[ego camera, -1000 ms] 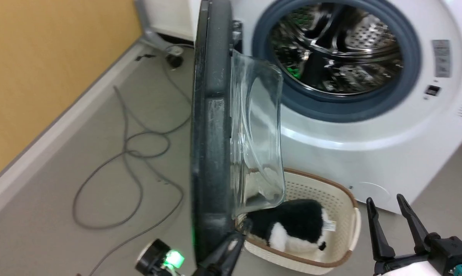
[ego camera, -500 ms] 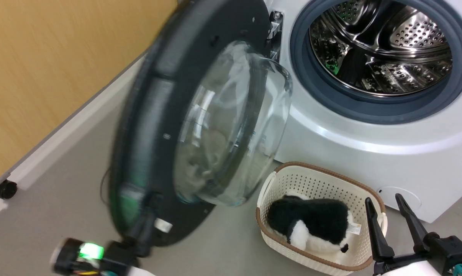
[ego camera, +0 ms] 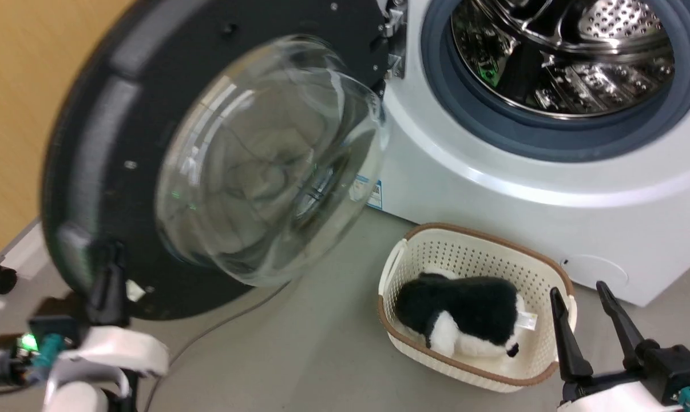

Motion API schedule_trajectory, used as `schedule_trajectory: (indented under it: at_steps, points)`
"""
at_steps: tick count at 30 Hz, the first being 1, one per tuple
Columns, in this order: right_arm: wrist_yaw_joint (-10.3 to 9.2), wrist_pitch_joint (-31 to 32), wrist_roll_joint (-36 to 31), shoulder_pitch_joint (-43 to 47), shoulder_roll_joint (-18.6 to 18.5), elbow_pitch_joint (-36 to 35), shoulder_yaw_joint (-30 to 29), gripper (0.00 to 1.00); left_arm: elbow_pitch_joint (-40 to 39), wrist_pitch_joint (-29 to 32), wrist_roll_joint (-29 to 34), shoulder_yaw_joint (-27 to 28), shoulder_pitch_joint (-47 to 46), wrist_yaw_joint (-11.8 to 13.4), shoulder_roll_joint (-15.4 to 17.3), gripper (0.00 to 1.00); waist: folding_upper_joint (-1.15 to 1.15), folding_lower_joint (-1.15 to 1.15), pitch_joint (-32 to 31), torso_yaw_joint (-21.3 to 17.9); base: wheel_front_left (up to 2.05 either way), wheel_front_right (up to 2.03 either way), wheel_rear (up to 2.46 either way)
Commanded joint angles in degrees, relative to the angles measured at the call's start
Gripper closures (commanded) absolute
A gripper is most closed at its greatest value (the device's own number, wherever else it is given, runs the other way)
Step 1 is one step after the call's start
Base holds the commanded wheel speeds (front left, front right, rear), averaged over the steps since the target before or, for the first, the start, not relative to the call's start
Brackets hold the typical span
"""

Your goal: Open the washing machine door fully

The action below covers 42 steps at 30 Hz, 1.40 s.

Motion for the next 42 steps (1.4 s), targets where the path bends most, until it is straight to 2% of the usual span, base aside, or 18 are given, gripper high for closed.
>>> schedule_trajectory:
  at_steps: [1,13,25,33,42]
  points:
    - [0.03,-0.2,-0.6,-1.4,0.1,-0.2,-0.1,0.0,1.5,-0.2,-0.4,1.7,-2.0,0.0,-0.1,1.0,0.0,0.0,0.9,-0.7,0.0,0.0,0.0]
    - [0.03,-0.2,-1.7,-3.4,0.1,-0.3,-0.7,0.0,12.2,-0.2,-0.1,12.0,-9.3,-2.6,-0.9,1.0,0.0,0.0,3.1,-3.4,0.0,0.0,0.0]
    - [0.03,-0.2,-1.7,-4.2,0.1,0.0,-0.8,0.0,19.2,-0.2,3.0,16.6,-14.4,-3.8,-1.7,1.0,0.0,0.0,3.2,-5.2,0.0,0.0,0.0]
    - [0.03,-0.2,-0.9,-3.6,0.1,0.4,-1.3,0.0,18.1,-0.2,5.3,17.5,-13.4,-5.0,-2.8,1.0,0.0,0.0,1.6,-5.8,0.0,0.0,0.0]
    - [0.03,-0.2,-0.1,-2.3,0.1,-1.7,-2.4,0.0,8.8,-0.2,8.2,17.6,-7.4,-6.5,-6.5,1.0,0.0,0.0,-1.8,-7.5,0.0,0.0,0.0]
